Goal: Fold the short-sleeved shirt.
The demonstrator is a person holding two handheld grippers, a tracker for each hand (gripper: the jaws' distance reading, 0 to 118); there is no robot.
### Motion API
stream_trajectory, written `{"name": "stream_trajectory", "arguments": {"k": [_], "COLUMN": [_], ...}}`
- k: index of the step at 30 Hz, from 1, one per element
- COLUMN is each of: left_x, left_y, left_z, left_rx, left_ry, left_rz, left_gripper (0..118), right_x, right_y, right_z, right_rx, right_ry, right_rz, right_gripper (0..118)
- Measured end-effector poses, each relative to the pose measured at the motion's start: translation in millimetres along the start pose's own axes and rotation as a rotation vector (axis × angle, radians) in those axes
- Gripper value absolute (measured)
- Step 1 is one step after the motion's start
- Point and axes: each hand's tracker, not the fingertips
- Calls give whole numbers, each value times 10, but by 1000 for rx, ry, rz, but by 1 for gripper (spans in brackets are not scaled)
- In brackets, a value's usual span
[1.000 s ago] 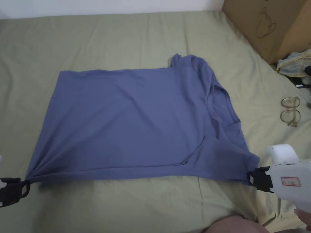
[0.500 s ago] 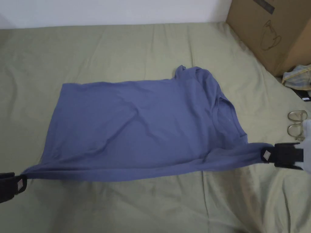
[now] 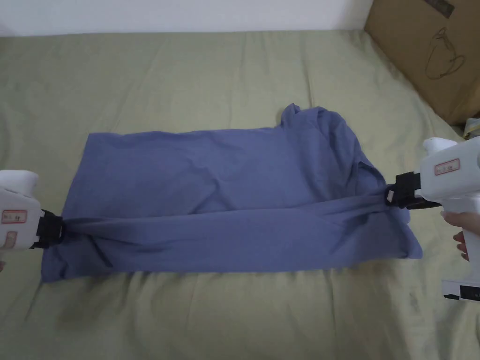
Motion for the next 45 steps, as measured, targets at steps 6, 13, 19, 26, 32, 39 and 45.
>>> {"name": "stream_trajectory", "arguments": {"k": [6,13,19,26,32,39,45], "left_x": [0,-54,-30,-84,-186,-37,180], "left_y": [-105,-537,-1009,-989,-606,-416,-451], "left_z": [6,636,1026,857,328,-229,-104], "left_rx": [42,141,129,60,61,-58,-15], "left_ry": [11,-75,-84,-49,-29,64,8], "left_rz": [64,145,138,129,181,79,1], "left_gripper": [95,113,0,0,96,118,54], "right_x": [-103,-394,-590,-694,-634,-490,-288], "right_y": [-194,-661,-1032,-1144,-1111,-1091,-1063], "right_z": [29,638,951,931,826,662,592], "right_rx": [60,190,175,170,143,108,116], "right_ry": [-95,-3,57,75,117,87,71], "right_rz": [7,49,129,216,176,186,138], "right_gripper": [67,99,0,0,0,0,0]}}
